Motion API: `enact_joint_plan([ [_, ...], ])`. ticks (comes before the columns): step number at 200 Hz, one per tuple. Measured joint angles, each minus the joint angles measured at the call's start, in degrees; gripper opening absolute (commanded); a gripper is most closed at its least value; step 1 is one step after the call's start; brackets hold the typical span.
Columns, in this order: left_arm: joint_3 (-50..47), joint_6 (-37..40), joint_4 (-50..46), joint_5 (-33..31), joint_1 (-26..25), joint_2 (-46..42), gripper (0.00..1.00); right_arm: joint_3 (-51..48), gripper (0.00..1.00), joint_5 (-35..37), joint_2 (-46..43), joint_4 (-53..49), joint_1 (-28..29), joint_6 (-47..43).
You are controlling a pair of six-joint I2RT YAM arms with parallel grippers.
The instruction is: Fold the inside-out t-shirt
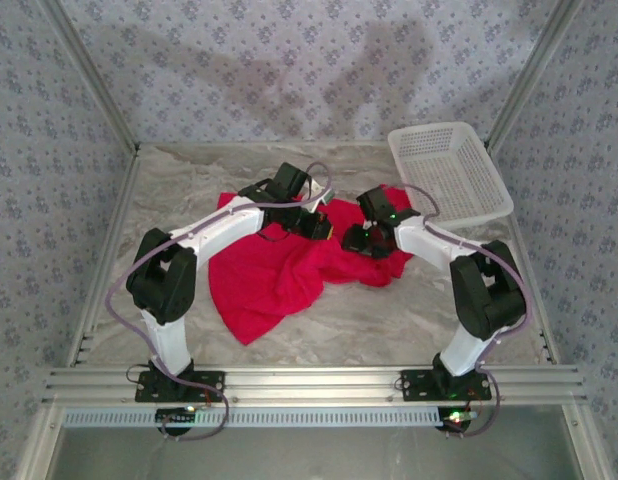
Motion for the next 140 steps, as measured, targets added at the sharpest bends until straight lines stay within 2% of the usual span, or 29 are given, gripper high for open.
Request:
enact_joint_plan([
  [7, 0.0, 0.0, 0.0, 0.1, 0.1, 0.0, 0.0, -0.6, 0.31, -0.6, 0.0, 0.7, 0.3, 0.5],
  [15, 0.0, 0.0, 0.0, 0.2, 0.1, 0.0, 0.0, -0.8, 0.09, -1.2, 0.0, 1.1, 0.5, 1.0],
  [20, 0.0, -0.1, 0.0, 0.3, 0.2, 0.0, 0.0, -0.9, 0.0, -1.6, 0.0, 1.2, 0.6, 1.6],
  [61, -0.7, -1.4, 1.0, 2.1, 2.2, 0.0, 0.0, -0.8, 0.0, -2.3, -2.1, 0.4, 0.4, 2.8],
  [88, -0.8, -2.0, 2.1, 2.5, 4.2, 0.1, 0.0, -0.6, 0.0, -2.2, -10.4, -2.6, 0.4, 2.7],
  [117, -0.7, -2.0, 2.2, 2.3, 5.1, 1.0, 0.05, 0.0, 0.0, 0.0, -20.5, -4.9, 0.2, 2.5],
  [140, -0.7, -1.9, 2.2, 2.3, 4.9, 1.1, 0.11, 1.6, 0.0, 0.8, -22.1, -5.8, -1.6, 1.7],
])
